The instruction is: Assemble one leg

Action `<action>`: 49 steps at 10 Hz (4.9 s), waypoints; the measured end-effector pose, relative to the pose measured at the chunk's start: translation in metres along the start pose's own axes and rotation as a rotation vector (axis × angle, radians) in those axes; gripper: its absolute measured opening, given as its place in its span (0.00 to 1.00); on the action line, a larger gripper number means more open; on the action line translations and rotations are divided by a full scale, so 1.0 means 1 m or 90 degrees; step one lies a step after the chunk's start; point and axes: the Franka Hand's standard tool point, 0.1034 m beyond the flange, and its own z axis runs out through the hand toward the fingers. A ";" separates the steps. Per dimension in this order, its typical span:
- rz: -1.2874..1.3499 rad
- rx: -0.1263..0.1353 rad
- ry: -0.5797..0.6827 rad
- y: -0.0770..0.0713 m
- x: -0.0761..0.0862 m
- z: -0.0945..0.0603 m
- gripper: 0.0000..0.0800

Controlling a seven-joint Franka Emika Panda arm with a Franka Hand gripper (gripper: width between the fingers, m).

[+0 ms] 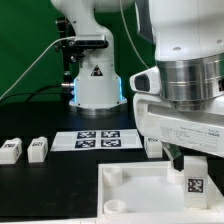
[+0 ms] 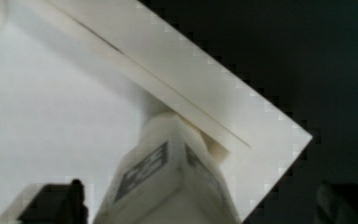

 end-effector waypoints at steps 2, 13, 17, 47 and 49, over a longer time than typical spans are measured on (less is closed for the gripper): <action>-0.202 -0.013 0.010 0.002 0.003 -0.001 0.81; -0.027 -0.031 0.017 0.004 0.014 -0.002 0.36; 0.446 -0.005 0.004 0.011 0.015 -0.002 0.37; 0.234 -0.022 0.000 0.005 0.007 -0.002 0.36; 0.429 -0.016 0.003 0.004 0.008 -0.002 0.37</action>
Offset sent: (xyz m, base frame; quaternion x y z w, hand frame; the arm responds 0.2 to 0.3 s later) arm 0.0086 -0.0093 0.0079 -0.0348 0.0254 -0.3923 0.9188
